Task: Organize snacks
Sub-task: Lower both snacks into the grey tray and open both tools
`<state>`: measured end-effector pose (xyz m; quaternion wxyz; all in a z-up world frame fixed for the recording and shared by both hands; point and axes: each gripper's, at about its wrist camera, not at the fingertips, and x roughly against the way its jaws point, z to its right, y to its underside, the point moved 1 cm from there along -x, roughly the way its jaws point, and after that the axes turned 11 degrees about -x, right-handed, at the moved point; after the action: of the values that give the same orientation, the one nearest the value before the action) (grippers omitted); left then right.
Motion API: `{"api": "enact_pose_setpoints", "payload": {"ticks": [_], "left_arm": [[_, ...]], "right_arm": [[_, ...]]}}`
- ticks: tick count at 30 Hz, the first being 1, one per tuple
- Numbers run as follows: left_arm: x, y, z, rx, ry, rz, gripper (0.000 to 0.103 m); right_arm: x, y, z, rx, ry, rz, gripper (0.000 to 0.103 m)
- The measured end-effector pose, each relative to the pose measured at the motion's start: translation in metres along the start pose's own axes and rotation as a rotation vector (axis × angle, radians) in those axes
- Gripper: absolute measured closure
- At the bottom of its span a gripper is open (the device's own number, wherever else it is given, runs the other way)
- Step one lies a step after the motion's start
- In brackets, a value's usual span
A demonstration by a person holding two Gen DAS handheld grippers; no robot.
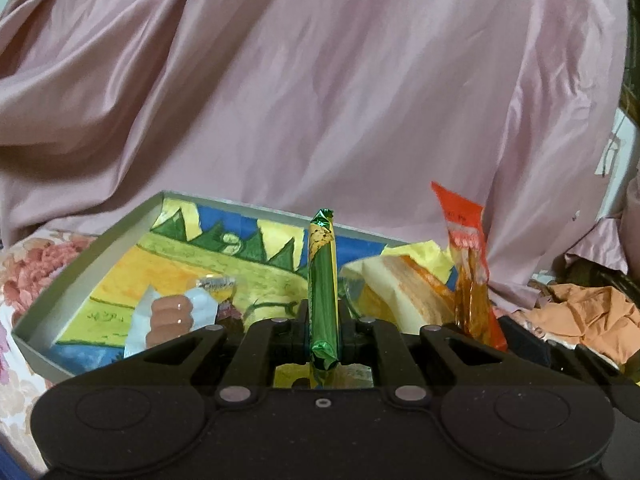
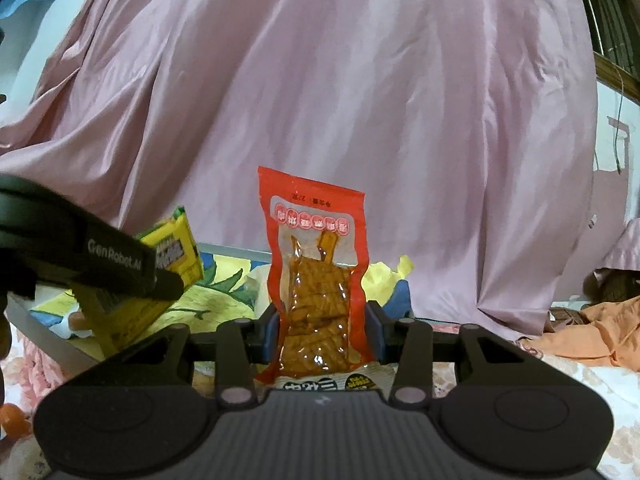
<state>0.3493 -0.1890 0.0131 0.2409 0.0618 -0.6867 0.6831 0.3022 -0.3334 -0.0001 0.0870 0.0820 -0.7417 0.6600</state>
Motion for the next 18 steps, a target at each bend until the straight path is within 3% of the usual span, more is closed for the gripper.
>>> {"api": "enact_pose_setpoints", "payload": {"ticks": [18], "left_arm": [[-0.016,0.008,-0.006,0.045,-0.040,-0.035,0.092]], "right_arm": [[-0.004,-0.003,0.003,-0.041,-0.029,-0.008,0.052]]}}
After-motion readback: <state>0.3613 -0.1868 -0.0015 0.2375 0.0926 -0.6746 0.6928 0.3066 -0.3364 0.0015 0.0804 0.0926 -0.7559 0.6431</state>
